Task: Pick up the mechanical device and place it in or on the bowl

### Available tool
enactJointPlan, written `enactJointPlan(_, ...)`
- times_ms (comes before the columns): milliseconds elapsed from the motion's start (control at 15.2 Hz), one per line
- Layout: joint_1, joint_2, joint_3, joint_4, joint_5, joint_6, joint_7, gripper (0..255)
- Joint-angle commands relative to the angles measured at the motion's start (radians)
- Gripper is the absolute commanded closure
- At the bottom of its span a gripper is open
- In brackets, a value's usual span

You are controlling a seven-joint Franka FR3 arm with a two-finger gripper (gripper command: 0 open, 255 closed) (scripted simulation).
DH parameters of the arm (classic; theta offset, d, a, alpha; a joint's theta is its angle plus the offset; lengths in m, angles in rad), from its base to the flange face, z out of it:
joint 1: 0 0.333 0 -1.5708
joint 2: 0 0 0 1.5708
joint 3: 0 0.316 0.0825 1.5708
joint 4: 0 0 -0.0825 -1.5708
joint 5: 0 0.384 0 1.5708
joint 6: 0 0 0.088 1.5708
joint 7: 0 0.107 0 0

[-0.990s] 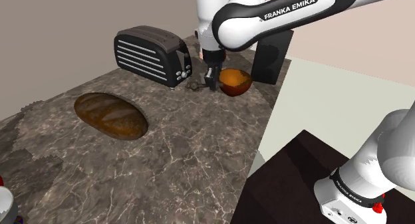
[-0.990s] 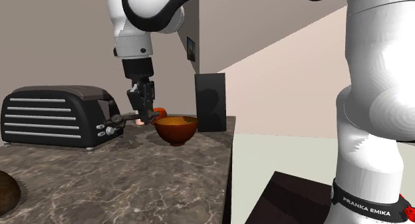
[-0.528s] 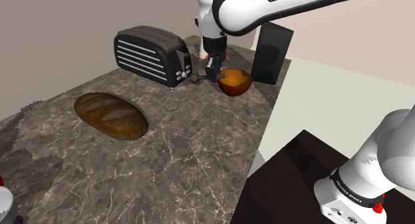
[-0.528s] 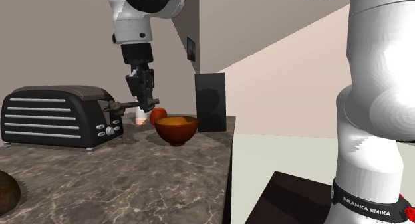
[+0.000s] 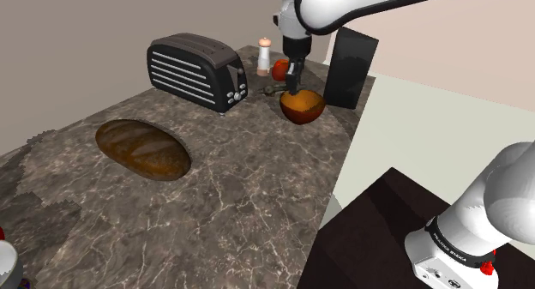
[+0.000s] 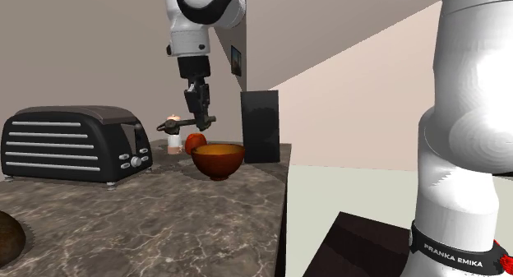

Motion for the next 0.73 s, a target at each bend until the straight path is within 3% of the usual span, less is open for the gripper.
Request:
enactJointPlan(0, -0.024, -0.01, -0.025, -0.001, 0.001, 0.001, -0.052, 255)
enactJointPlan(660, -0.124, -0.008, -0.135, 0.0, 0.0, 0.043, -0.257, 255)
